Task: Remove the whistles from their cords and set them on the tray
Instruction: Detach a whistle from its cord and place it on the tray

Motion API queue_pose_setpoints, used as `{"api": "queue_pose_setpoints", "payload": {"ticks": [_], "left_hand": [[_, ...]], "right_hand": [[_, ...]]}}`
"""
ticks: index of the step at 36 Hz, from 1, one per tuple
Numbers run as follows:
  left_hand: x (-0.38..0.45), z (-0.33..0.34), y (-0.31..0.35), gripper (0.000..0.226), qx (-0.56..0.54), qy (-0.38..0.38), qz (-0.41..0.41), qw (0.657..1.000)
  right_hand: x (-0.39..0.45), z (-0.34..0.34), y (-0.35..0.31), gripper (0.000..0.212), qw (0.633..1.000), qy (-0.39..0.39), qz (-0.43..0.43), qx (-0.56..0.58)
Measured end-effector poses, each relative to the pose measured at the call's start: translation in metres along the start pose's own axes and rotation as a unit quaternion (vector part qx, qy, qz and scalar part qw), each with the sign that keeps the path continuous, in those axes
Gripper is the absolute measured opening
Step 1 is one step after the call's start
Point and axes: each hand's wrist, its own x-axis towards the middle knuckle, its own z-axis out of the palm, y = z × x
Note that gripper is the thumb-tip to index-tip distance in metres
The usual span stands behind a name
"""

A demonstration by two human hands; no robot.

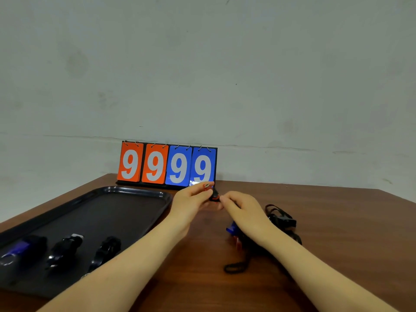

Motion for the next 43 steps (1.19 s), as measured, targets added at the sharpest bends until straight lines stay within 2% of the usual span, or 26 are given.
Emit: {"api": "queue_pose_setpoints", "payload": {"ticks": [5,10,15,19,21,25,31,34,36,39,41,43], "left_hand": [[-0.001,-0.002,0.005,0.026,-0.015,-0.016,-0.014,1.000],[-0.008,0.003,0.009,0.022,-0.006,-0.112,-0.036,0.993],[-0.013,0.005,0.018,0.021,-0.043,-0.163,-0.074,0.983],[-0.019,0.007,0.024,0.021,-0.123,-0.203,-0.107,0.966],[-0.022,0.009,0.027,0.025,-0.173,-0.217,-0.119,0.953],[-0.026,0.015,0.027,0.025,-0.250,-0.224,-0.128,0.933],[-0.019,0.021,0.021,0.030,-0.351,-0.188,-0.140,0.906],[-0.020,0.020,0.024,0.032,-0.395,-0.170,-0.135,0.893],[-0.020,0.018,0.027,0.036,-0.417,-0.151,-0.130,0.887],[-0.018,0.014,0.028,0.041,-0.433,-0.125,-0.123,0.884],[-0.016,0.012,0.028,0.037,-0.434,-0.104,-0.118,0.887],[-0.015,0.011,0.027,0.026,-0.419,-0.092,-0.106,0.897]], "right_hand": [[0.002,-0.006,0.000,0.033,0.986,0.025,0.087,0.140],[0.003,-0.011,0.004,0.033,0.966,0.045,0.138,0.215],[0.002,-0.014,0.002,0.033,0.956,0.036,0.130,0.260],[0.002,-0.016,0.004,0.035,0.953,0.035,0.105,0.282],[0.001,-0.017,0.003,0.029,0.951,0.037,0.092,0.293],[0.003,-0.017,0.001,0.021,0.943,0.050,0.100,0.313],[0.002,-0.009,0.003,0.036,0.926,0.030,0.152,0.343],[0.003,-0.005,0.000,0.044,0.931,0.027,0.168,0.322],[0.003,-0.003,-0.003,0.044,0.949,0.020,0.156,0.273],[0.000,0.000,-0.003,0.044,0.993,-0.005,0.069,0.100],[-0.004,0.003,-0.004,0.042,0.999,-0.037,0.025,0.007],[-0.005,0.005,-0.007,0.041,0.998,-0.060,0.006,-0.028]]}}
